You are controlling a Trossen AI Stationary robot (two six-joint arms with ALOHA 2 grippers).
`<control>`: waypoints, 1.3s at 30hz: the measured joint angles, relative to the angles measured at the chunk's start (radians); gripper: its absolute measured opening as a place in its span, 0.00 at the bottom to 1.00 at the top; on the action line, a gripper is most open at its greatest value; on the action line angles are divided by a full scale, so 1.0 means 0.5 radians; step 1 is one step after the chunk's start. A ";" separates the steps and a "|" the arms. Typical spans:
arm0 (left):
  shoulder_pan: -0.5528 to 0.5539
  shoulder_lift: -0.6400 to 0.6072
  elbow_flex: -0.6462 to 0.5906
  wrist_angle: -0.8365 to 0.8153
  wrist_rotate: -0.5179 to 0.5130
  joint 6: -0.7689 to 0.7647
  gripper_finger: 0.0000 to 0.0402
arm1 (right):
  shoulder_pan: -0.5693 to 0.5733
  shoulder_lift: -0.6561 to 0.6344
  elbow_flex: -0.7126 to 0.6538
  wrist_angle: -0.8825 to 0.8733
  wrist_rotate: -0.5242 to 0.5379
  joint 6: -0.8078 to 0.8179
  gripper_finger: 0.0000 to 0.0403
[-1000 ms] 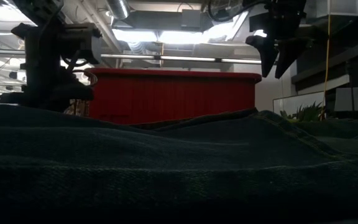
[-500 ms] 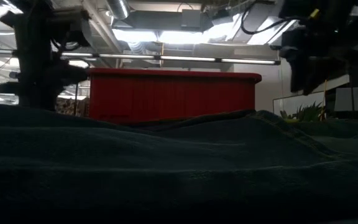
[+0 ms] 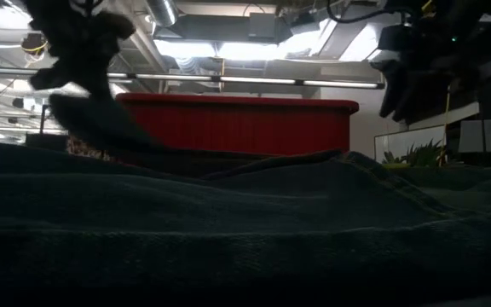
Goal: Fold laundry
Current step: Fold the dark blue pants
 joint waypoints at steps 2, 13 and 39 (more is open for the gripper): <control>0.000 0.001 0.028 0.143 -0.023 0.025 0.00 | 0.000 0.000 0.000 0.032 -0.003 -0.006 0.44; 0.001 0.231 0.034 1.193 -0.020 0.149 0.00 | 0.000 0.000 0.000 0.164 -0.004 -0.008 0.44; 0.000 1.593 0.663 2.658 0.225 0.895 0.01 | -0.002 -0.037 0.008 0.245 -0.005 0.021 0.44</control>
